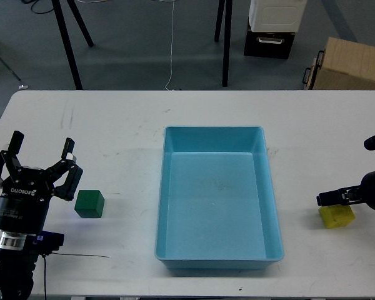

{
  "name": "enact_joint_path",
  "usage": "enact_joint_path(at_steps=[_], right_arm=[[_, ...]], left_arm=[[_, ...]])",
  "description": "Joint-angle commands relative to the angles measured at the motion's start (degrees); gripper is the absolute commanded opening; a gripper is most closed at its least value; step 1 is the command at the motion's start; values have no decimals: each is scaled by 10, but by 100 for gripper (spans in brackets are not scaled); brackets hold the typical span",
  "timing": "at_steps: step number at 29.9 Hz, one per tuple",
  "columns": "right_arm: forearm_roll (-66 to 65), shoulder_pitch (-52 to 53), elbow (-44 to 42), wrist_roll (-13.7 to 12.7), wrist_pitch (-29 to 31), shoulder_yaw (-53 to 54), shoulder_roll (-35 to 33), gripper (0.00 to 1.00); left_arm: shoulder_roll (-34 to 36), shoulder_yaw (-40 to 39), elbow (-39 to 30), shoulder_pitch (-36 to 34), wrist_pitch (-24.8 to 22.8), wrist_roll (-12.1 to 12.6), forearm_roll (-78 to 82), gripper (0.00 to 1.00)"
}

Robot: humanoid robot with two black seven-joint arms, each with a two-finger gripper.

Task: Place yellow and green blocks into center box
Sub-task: 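Close the right gripper on the yellow cube and lift it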

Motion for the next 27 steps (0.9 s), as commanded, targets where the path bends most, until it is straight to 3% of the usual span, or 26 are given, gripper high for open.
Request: enact_joint_path(at_steps=[1, 4, 6, 7, 10, 12, 14, 15, 20, 24, 27], right_arm=[[1, -10, 0, -1, -12, 0, 7, 100], [0, -14, 3, -12, -12, 0, 5, 99], [-2, -14, 8, -24, -12, 0, 2, 93], [-3, -14, 10, -28, -12, 0, 1, 84], [-17, -14, 12, -35, -12, 0, 0, 43], [-18, -16, 12, -35, -13, 0, -1, 31], [-19, -18, 12, -35, -12, -1, -5, 9], [-19, -18, 12, -35, -12, -1, -9, 3], [-18, -6, 35, -35, -13, 18, -32, 0], [-4, 32, 65, -28, -15, 97, -64, 0], [70, 98, 75, -28, -20, 120, -61, 0]], left_arm=[[0, 2, 3, 0, 0, 1, 0, 100], [0, 1, 3, 0, 0, 1, 0, 100], [0, 1, 3, 1, 0, 1, 0, 100], [0, 2, 4, 1, 0, 1, 0, 100], [0, 2, 9, 0, 0, 1, 0, 100], [0, 6, 10, 0, 0, 1, 0, 100], [0, 20, 10, -1, 0, 1, 1, 100], [0, 24, 10, -1, 0, 0, 1, 100], [0, 25, 10, 0, 0, 0, 3, 100], [0, 25, 10, 0, 0, 0, 3, 100], [0, 25, 10, 0, 0, 0, 3, 100]])
